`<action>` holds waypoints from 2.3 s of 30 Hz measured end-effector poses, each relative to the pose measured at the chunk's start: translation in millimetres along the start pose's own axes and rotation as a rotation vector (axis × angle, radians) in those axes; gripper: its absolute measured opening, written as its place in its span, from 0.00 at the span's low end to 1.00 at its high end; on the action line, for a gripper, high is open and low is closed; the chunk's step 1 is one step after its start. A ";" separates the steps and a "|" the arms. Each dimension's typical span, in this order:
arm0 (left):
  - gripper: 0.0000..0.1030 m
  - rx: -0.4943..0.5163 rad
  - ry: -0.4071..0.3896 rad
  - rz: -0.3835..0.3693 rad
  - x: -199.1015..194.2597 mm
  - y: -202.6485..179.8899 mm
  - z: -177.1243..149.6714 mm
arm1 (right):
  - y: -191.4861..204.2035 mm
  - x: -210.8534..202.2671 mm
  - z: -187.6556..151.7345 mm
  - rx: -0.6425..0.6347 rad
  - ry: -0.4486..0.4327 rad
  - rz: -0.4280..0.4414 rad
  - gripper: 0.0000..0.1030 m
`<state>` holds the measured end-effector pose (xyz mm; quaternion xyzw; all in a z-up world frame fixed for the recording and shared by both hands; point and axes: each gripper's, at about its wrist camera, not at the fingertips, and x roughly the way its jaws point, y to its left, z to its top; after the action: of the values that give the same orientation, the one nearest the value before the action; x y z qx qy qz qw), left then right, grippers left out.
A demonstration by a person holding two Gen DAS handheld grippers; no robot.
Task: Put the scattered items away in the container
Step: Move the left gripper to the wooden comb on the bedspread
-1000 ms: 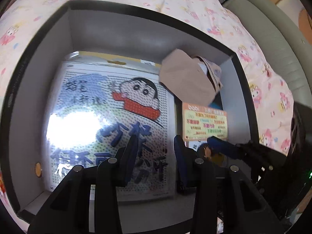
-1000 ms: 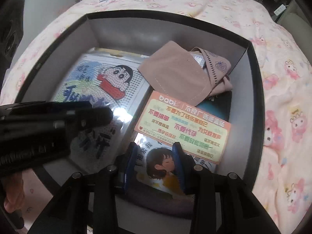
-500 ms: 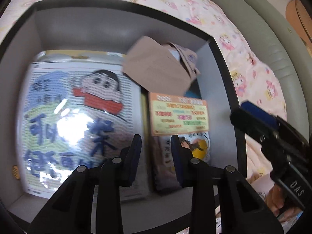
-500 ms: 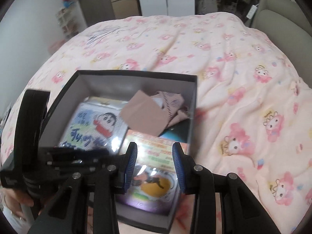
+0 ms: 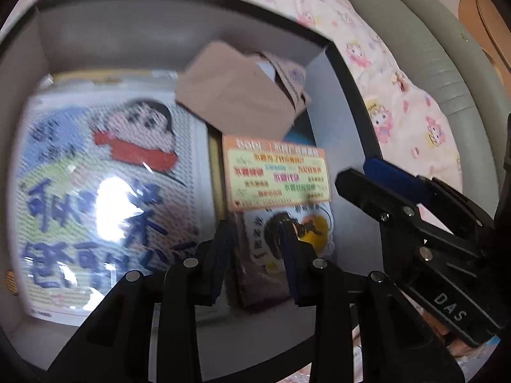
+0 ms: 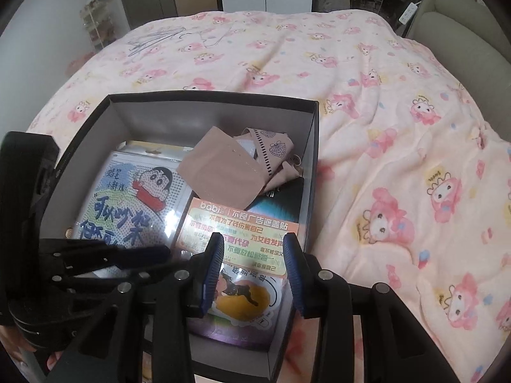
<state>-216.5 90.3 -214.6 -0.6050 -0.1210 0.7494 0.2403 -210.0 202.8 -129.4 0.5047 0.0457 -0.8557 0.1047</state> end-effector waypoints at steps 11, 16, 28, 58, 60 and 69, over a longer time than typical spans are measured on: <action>0.34 0.137 -0.146 0.129 -58.8 -22.0 -19.7 | 9.4 -33.6 -6.4 -0.008 -0.098 -0.005 0.35; 0.43 0.135 -0.235 0.071 -127.9 -16.5 -42.6 | 26.4 -72.4 -22.2 0.021 -0.134 0.109 0.38; 0.43 0.053 -0.368 0.150 -251.4 57.5 -109.0 | 178.1 -98.8 -34.1 -0.232 -0.103 0.366 0.38; 0.42 -0.340 -0.001 -0.185 -116.5 278.4 -146.6 | 249.9 96.7 -55.9 -0.297 0.409 0.364 0.19; 0.42 -0.371 -0.023 -0.220 -116.3 283.2 -151.9 | 255.4 96.6 -52.3 -0.300 0.406 0.410 0.17; 0.39 -0.565 -0.135 -0.307 -111.4 310.8 -147.9 | 266.0 85.0 -49.6 -0.307 0.344 0.478 0.17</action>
<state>-123.2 -248.1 -302.1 -0.5715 -0.4294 0.6797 0.1646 -147.5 -58.5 -220.5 0.6165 0.0715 -0.6924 0.3680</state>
